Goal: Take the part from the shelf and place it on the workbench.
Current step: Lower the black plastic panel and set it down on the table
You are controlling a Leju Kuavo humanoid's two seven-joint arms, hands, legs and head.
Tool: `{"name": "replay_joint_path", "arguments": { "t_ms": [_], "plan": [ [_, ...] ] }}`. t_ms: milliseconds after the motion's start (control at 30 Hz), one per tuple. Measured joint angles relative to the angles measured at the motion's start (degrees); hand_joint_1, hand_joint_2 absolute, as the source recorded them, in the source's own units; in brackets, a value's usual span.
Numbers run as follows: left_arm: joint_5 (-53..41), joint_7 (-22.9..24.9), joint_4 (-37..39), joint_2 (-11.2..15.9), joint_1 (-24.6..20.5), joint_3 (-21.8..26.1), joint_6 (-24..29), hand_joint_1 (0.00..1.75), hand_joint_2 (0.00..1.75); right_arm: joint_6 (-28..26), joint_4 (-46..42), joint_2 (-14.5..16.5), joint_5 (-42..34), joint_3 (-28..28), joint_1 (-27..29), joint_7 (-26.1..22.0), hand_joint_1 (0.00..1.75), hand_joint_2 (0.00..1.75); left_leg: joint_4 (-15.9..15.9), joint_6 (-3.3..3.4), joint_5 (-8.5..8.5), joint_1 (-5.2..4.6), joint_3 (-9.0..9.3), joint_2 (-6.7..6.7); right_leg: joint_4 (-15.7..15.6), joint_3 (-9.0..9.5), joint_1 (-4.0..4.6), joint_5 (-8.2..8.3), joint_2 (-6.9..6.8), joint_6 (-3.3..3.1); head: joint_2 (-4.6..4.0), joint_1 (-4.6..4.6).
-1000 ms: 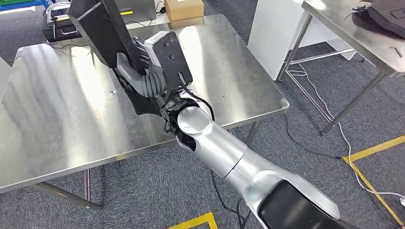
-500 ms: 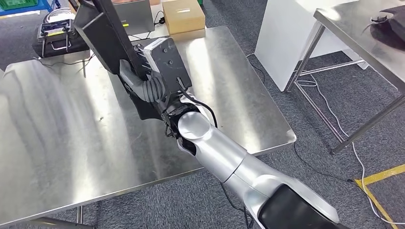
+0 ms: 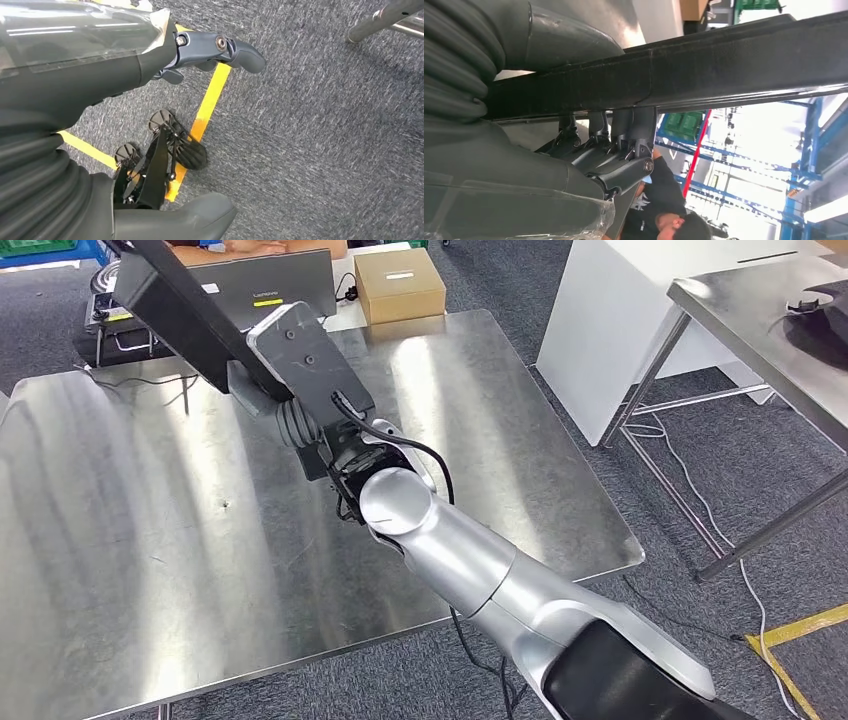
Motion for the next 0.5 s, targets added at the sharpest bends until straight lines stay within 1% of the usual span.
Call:
{"name": "replay_joint_path", "arguments": {
  "t_ms": [67,167,267,333,400,500],
  "plan": [
    [0.0,-0.1,-0.1,0.0,0.0,0.1,-0.3,0.0,1.75,0.0,0.0,0.0,0.5,0.3,0.0,0.5,1.75,1.75,0.0,0.24,-0.08,-0.09,0.0,0.0,-0.2,0.05,-0.07,0.01,0.0,0.05,0.0,0.01],
    [0.1,-0.1,-0.1,0.0,-0.1,0.1,-0.5,0.0,1.75,0.1,-0.1,0.0,1.1,0.6,0.0,1.3,1.75,1.75,0.0,0.4,-0.08,-0.19,0.0,0.0,-0.2,0.07,-0.16,0.06,0.0,0.27,0.0,-0.01],
    [0.2,-0.1,-0.1,0.1,-0.1,0.1,-0.5,0.0,1.75,1.9,0.0,0.0,2.0,0.9,-0.1,3.7,1.75,1.75,0.0,0.49,-0.05,-0.28,0.0,0.01,-0.2,0.06,-0.29,0.11,0.0,1.08,0.0,-0.02],
    [0.3,-0.1,-0.1,0.2,-0.1,0.2,-0.4,0.0,1.75,3.4,0.0,0.0,2.8,1.5,-0.3,5.8,1.75,1.75,0.0,0.52,-0.03,-0.3,0.0,0.02,-0.2,0.03,-0.34,0.13,0.0,1.41,0.0,-0.03],
    [0.3,-0.1,-0.2,0.3,-0.2,0.3,-0.3,0.0,1.75,4.1,0.0,0.0,3.3,2.1,-0.6,7.0,1.75,1.75,0.0,0.54,-0.01,-0.23,0.01,0.02,-0.2,-0.01,-0.34,0.13,0.0,1.43,0.0,-0.02],
    [0.3,-0.1,-0.2,0.3,-0.2,0.5,-0.3,0.0,1.75,4.2,0.1,0.0,3.4,2.7,-1.0,7.5,1.75,1.75,0.0,0.53,0.0,-0.08,0.03,0.02,-0.2,-0.06,-0.34,0.13,0.0,1.42,0.0,-0.02]
  ]
}}
